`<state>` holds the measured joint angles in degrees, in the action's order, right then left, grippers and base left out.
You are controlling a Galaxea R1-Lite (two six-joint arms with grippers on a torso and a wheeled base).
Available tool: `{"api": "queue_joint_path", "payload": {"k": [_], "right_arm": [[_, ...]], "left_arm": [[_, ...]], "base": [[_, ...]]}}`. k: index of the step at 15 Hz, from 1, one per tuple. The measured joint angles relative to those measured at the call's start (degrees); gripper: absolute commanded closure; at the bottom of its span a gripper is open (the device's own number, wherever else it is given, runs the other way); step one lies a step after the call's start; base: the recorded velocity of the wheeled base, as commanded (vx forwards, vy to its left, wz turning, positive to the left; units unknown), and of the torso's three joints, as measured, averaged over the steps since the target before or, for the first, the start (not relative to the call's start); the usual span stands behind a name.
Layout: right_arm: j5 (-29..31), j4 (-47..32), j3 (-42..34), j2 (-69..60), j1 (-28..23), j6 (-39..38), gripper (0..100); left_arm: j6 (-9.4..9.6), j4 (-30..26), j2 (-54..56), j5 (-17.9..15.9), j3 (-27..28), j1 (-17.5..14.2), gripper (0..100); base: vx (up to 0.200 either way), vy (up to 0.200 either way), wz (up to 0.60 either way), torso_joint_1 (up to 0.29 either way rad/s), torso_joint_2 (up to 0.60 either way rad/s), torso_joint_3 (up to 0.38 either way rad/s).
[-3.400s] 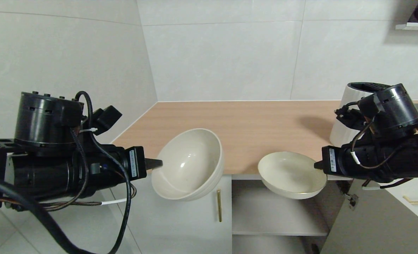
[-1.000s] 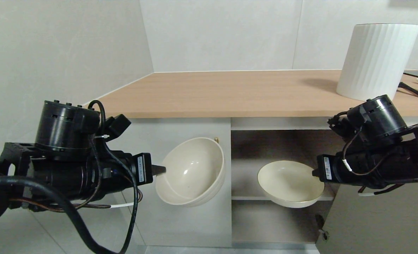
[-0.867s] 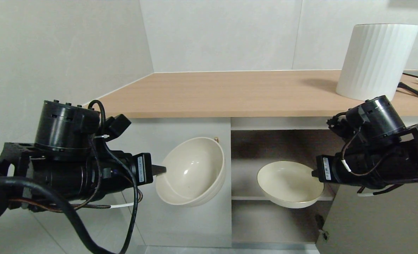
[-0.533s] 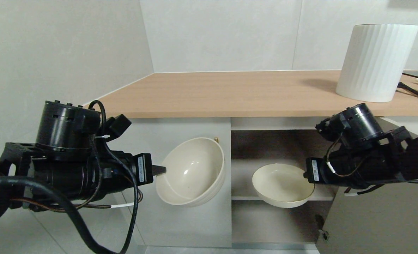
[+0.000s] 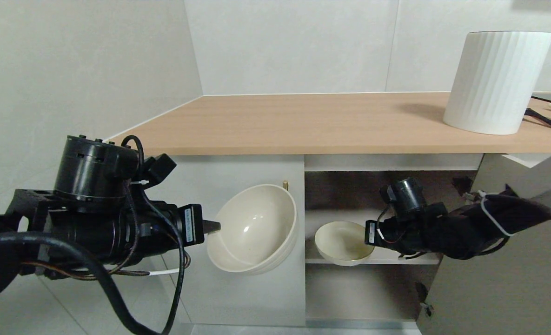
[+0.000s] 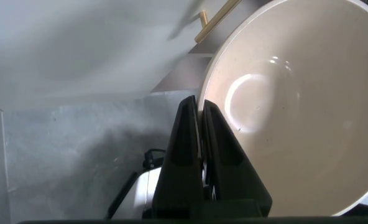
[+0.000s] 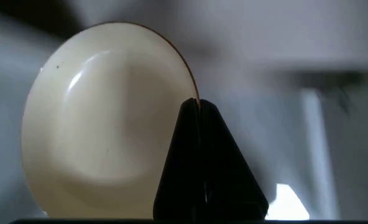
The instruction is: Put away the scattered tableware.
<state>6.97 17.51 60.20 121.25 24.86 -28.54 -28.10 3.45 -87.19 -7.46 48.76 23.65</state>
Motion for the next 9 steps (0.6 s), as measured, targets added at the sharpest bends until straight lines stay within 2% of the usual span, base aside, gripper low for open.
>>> {"api": "queue_joint_path", "payload": {"k": [3, 5, 9], "right_arm": [[4.1, 5.5, 1.6, 7.6, -1.9, -0.3, 100], [8.4, 6.2, 4.1, 11.7, -2.6, -0.5, 100], [12.2, 6.4, 9.1, 16.8, -4.0, -1.9, 100]], "left_arm": [[0.0, 0.0, -0.2, 0.0, 0.0, 0.2, 100], [0.02, 0.0, -0.2, 0.0, 0.0, 0.2, 100], [-0.01, 0.0, -0.5, 0.1, -0.1, 0.5, 100]], "base": [[0.0, 0.0, 0.0, 0.0, 0.0, 0.0], [0.0, 0.0, 0.0, 0.0, 0.0, 0.0], [0.0, 0.0, 0.0, 0.0, 0.0, 0.0]]}}
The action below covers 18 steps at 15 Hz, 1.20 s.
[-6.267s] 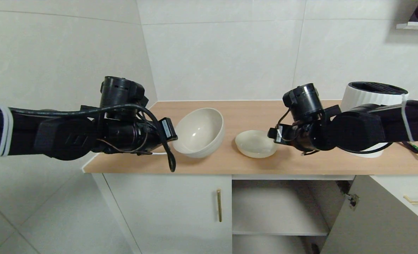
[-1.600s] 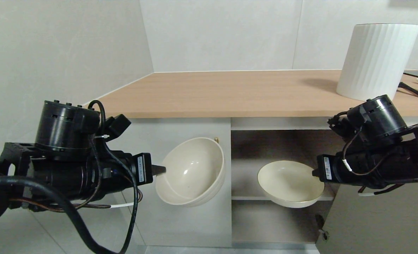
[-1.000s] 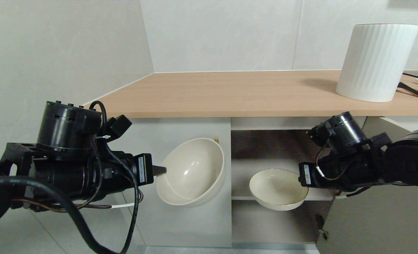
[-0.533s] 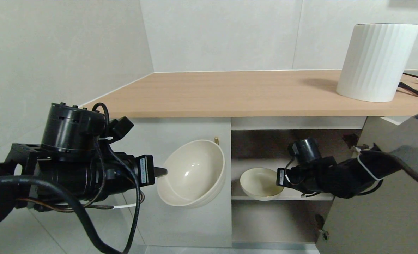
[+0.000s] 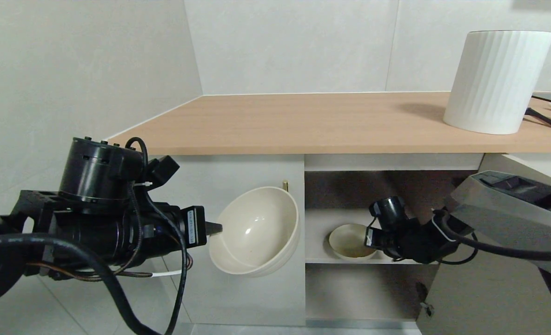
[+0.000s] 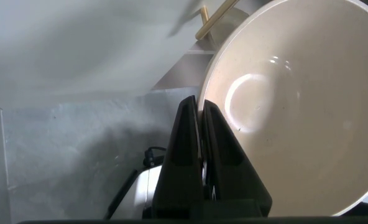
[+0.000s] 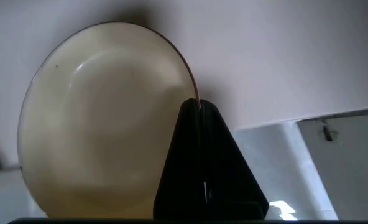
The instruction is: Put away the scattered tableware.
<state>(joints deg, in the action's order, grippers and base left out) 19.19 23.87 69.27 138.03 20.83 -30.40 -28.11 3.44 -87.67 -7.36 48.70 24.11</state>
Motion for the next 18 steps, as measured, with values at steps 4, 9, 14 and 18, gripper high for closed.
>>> {"api": "queue_joint_path", "payload": {"k": [4, 9, 14, 18], "right_arm": [[3.4, -0.1, 3.6, 3.2, -1.0, 0.0, 100], [5.6, -0.5, 7.0, 5.9, -1.7, 0.1, 100], [6.1, -0.5, 8.3, 6.8, -1.9, 0.1, 0], [6.0, -0.3, 8.7, 6.8, -2.1, -0.4, 0]], "left_arm": [[0.0, 0.0, -0.1, 0.0, 0.0, 0.1, 100], [0.0, 0.0, -0.1, 0.0, 0.0, 0.2, 100], [0.01, 0.0, -0.1, 0.0, 0.0, 0.2, 100], [0.0, 0.2, -0.3, 0.0, 0.0, 0.1, 100]], "base": [[0.0, 0.0, 0.0, 0.0, 0.0, 0.0], [0.0, 0.0, 0.0, 0.0, 0.0, 0.0], [0.0, 0.0, 0.0, 0.0, 0.0, 0.0], [0.0, 0.0, 0.0, 0.0, 0.0, 0.0]]}}
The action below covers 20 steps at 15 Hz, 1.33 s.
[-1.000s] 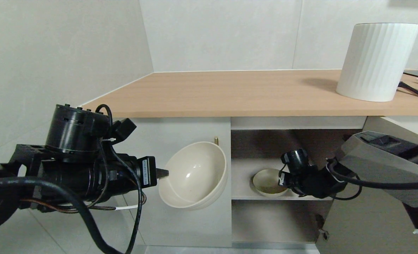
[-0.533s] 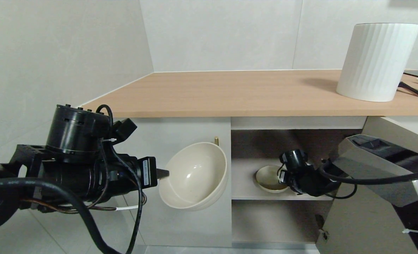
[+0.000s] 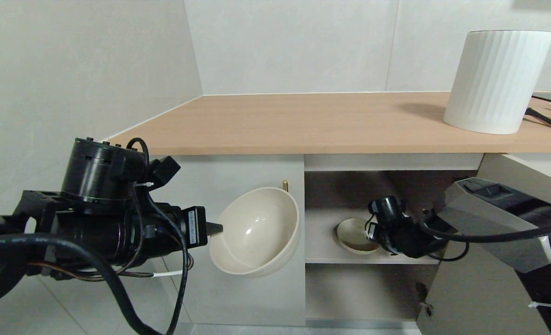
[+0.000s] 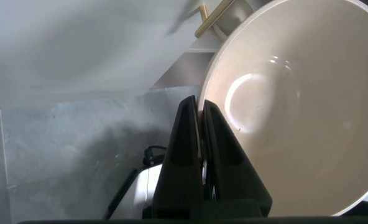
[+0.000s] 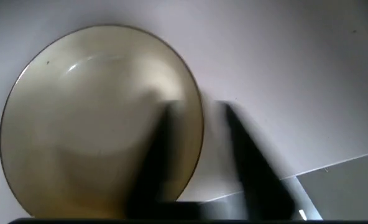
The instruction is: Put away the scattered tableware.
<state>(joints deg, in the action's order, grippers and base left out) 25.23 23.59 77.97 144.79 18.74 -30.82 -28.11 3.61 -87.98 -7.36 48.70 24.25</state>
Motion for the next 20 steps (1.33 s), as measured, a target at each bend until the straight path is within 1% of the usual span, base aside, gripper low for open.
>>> {"api": "queue_joint_path", "payload": {"k": [3, 4, 6, 8, 10, 11, 13, 14, 17, 18, 20], "right_arm": [[-0.1, -0.4, -0.5, -1.7, 0.0, -1.1, 0], [-0.6, -1.0, -1.5, -3.5, 0.1, -1.3, 0], [-3.3, -2.9, -5.0, -8.7, 0.9, -1.4, 0], [-9.5, -7.0, -8.9, -16.0, 2.5, -1.3, 0], [-16.5, -16.2, -11.8, -24.7, 5.4, -0.5, 0], [-19.4, -21.2, -12.8, -28.9, 7.4, 0.1, 0], [-23.5, -28.7, -14.3, -36.6, 13.1, 1.1, 0], [-24.4, -30.2, -15.0, -39.6, 16.0, 1.4, 0], [-24.7, -31.4, -17.9, -45.3, 22.7, 3.7, 0], [-24.3, -31.3, -18.5, -46.0, 24.4, 4.0, 0], [-23.2, -31.2, -19.0, -45.8, 26.2, 4.0, 0]], "left_arm": [[-0.07, 0.2, -0.9, 0.2, 0.6, 0.1, 100], [-0.07, 0.2, -1.6, 0.7, 0.9, 0.4, 100], [-0.07, 0.2, -3.7, 3.1, 1.3, 1.7, 100], [-0.22, 0.1, -7.2, 8.6, 2.2, 3.6, 100], [-0.38, 0.1, -11.5, 15.9, 3.1, 6.5, 100], [-0.4, 0.1, -13.3, 17.2, 3.3, 8.1, 100], [-0.35, -0.1, -15.9, 17.7, 3.4, 10.5, 100], [-0.35, -0.2, -16.7, 17.7, 3.3, 11.6, 100], [-0.35, -0.3, -18.1, 17.8, 2.8, 14.1, 100], [-0.35, -0.3, -18.3, 18.6, 2.7, 14.8, 100], [-0.33, -0.2, -18.6, 19.8, 2.6, 15.3, 100]], "base": [[0.0, 0.0, 0.0, 0.0, 0.0, 0.0], [0.0, 0.0, 0.0, 0.0, 0.0, 0.0], [0.0, 0.0, 0.0, 0.0, 0.0, 0.0], [0.0, 0.0, 0.0, 0.0, 0.0, 0.0], [0.0, 0.0, 0.0, 0.0, 0.0, 0.0], [0.0, 0.0, 0.0, 0.0, 0.0, 0.0], [0.0, 0.0, 0.0, 0.0, 0.0, 0.0], [0.0, 0.0, 0.0, 0.0, 0.0, 0.0], [0.0, 0.0, 0.0, 0.0, 0.0, 0.0], [0.0, 0.0, 0.0, 0.0, 0.0, 0.0], [0.0, 0.0, 0.0, 0.0, 0.0, 0.0]]}}
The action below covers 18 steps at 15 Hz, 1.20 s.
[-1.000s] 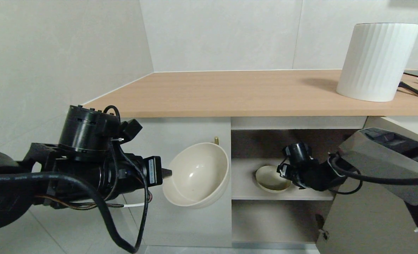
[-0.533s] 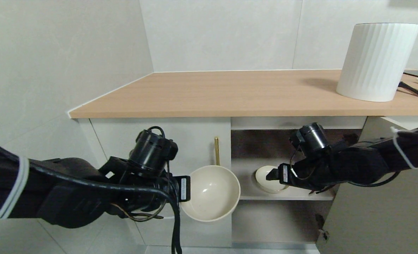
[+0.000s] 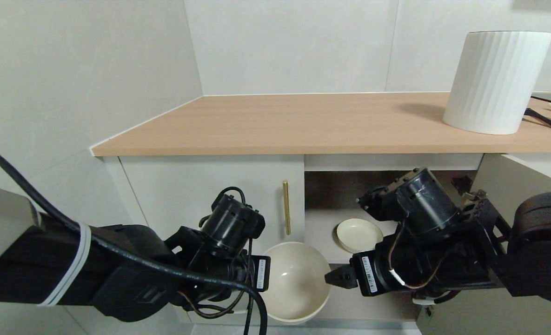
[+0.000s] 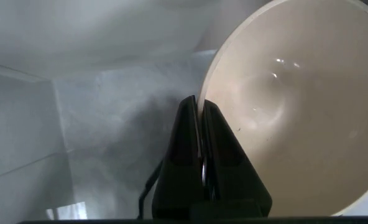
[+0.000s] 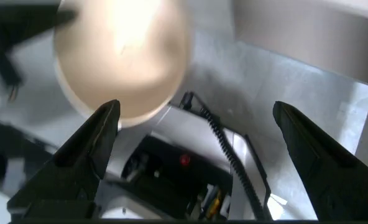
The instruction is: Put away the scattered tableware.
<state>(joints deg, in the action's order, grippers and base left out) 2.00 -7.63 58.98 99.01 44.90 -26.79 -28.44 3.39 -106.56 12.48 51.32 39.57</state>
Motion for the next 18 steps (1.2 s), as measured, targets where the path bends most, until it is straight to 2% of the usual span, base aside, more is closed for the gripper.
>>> {"api": "queue_joint_path", "payload": {"k": [6, 10, 11, 18], "right_arm": [[8.1, 4.6, 1.1, 7.3, 1.1, -0.8, 0], [8.4, 5.6, 1.3, 10.0, 1.1, -1.7, 0], [8.4, 5.6, 1.4, 10.4, 1.1, -1.8, 100], [8.1, 6.5, 1.3, 11.3, 1.3, -2.1, 100]], "left_arm": [[0.3, 0.0, 1.2, 2.1, -0.9, 2.9, 100], [0.33, 0.0, 2.0, 2.3, -1.4, 4.3, 100], [0.33, 0.0, 2.1, 2.2, -1.5, 4.4, 100], [0.33, 0.2, 2.4, 2.1, -1.6, 4.5, 100]], "base": [[0.0, 0.0, 0.0, 0.0, 0.0, 0.0], [0.0, 0.0, 0.0, 0.0, 0.0, 0.0], [0.0, 0.0, 0.0, 0.0, 0.0, 0.0], [0.0, 0.0, 0.0, 0.0, 0.0, 0.0]]}}
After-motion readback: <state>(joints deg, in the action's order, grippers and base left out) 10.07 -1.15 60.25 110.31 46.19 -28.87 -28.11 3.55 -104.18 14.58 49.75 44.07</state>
